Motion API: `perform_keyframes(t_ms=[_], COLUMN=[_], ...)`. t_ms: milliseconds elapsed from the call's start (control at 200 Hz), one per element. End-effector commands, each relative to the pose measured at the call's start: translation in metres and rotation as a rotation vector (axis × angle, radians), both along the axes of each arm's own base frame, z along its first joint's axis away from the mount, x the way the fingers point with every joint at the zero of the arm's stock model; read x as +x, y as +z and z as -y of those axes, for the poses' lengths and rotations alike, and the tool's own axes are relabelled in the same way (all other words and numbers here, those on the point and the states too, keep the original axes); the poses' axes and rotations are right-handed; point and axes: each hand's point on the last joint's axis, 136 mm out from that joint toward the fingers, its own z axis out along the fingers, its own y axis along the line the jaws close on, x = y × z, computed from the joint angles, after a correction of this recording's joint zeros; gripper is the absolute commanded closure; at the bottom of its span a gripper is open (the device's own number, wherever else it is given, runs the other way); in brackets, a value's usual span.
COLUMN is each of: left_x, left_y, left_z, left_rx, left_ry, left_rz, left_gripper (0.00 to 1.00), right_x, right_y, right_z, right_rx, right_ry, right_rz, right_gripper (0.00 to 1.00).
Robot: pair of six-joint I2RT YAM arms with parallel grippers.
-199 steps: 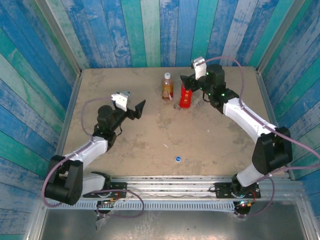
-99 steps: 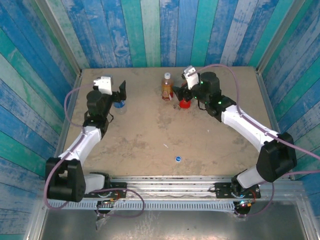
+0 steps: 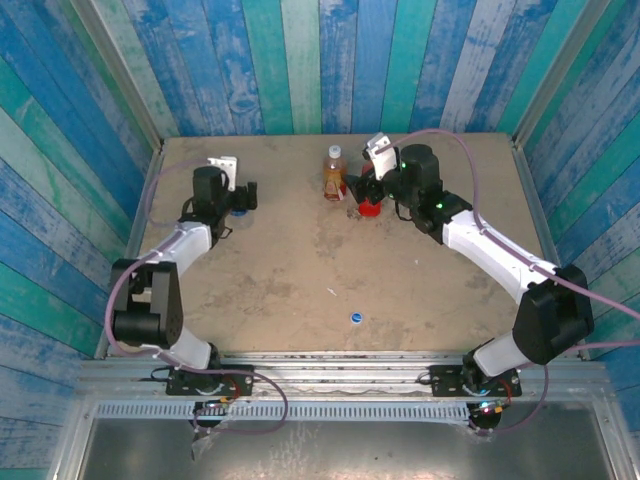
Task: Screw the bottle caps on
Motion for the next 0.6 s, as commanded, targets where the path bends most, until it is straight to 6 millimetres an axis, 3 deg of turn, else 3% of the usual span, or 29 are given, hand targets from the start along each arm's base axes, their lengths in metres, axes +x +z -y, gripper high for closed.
perform_keyframes(t_ms=[0, 40, 310, 446, 596], left_x=[0.0, 0.0, -0.001, -0.002, -0.003], left_y=[-0.028, -0.032, -0.043, -0.043, -0.047], left_z=[0.002, 0.002, -0.002, 0.0, -0.001], left_rx=[0.015, 0.02, 0.038, 0.041, 0.048], left_ry=[-0.028, -0.025, -0.011, -0.028, -0.028], left_rz=[-0.11, -0.125, -0.169, -0.17, -0.18], left_gripper=[0.02, 0.0, 0.09, 0.26, 0.28], right_x=[-0.004, -0.004, -0.003, -0.005, -0.01], right_y=[-0.005, -0.004, -0.003, -0.005, -0.004], right_z=[-0.006, -0.007, -0.008, -0.009, -0.012], right_rx=[-0.003, -0.002, -0.004, -0.008, -0.019], right_ry=[0.03, 0.031, 0.033, 0.048, 0.065], right_rz=[-0.019, -0.016, -0.015, -0.03, -0.035], right_gripper=[0.09, 0.09, 0.09, 0.09, 0.09])
